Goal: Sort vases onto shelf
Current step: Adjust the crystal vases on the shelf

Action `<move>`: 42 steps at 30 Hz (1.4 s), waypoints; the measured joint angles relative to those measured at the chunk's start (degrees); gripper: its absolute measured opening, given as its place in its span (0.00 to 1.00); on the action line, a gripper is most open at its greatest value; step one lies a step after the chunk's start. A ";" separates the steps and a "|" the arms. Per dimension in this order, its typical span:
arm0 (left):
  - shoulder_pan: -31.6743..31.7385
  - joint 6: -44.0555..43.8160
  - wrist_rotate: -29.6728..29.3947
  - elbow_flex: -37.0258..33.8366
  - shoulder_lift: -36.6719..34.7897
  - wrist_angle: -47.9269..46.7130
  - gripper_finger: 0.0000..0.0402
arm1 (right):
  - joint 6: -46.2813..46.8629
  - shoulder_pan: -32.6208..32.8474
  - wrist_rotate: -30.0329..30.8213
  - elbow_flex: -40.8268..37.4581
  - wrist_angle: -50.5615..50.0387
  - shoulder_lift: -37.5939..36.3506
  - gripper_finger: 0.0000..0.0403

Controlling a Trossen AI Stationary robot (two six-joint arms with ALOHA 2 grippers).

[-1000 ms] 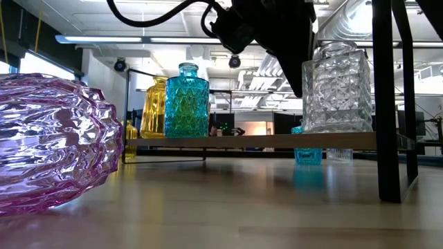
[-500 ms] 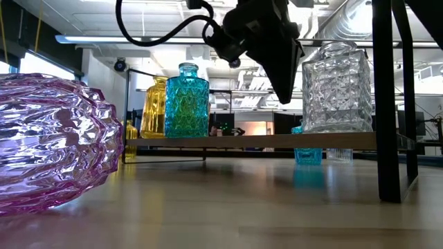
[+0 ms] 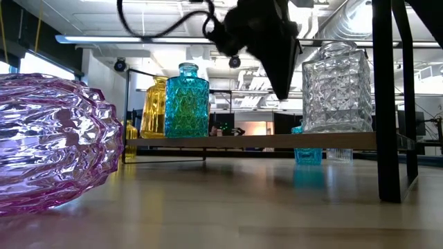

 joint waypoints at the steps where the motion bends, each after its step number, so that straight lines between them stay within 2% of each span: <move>1: 0.02 -0.02 0.00 -0.01 -0.10 0.00 0.00 | 0.40 0.00 0.59 0.00 -0.02 -1.11 0.00; 6: 0.02 0.00 -0.02 0.00 -0.18 0.00 0.00 | 5.10 -0.36 7.07 0.00 -0.04 -10.12 0.00; 12: 0.00 -0.02 -1.18 -0.01 1.04 0.07 0.00 | 10.16 -0.69 25.38 0.02 -0.10 -26.47 0.00; 15: 0.00 -0.45 -1.39 -0.01 1.74 0.09 0.00 | 10.90 -1.70 30.04 -3.30 0.26 -34.18 0.00; 17: 0.02 -1.08 -1.40 -0.01 2.31 0.09 0.00 | 13.07 -3.55 28.42 -9.60 0.04 -39.28 0.00; 21: 0.00 -1.74 -1.40 -0.01 3.07 0.13 0.00 | 14.94 -6.79 20.20 -25.07 3.29 -47.09 0.00; 25: 0.01 -3.27 -1.99 -0.01 3.56 0.34 0.00 | 13.94 -8.31 15.24 -32.74 13.12 -49.11 0.00; 27: 0.00 -3.92 -3.07 -0.03 3.95 0.33 0.00 | 12.33 -8.35 12.58 -34.59 16.25 -47.47 0.00; 31: 0.02 -4.04 -5.11 -0.03 4.51 0.33 0.00 | 8.92 -8.16 5.74 -35.41 15.22 -40.93 0.00; 37: 0.01 -4.44 -5.10 -0.03 5.56 0.31 0.00 | 5.06 -7.87 0.86 -35.41 18.29 -33.23 0.00; 42: 0.02 -4.48 -5.09 -0.03 5.73 0.29 0.00 | 4.01 -7.83 -3.34 -35.41 20.45 -29.99 0.00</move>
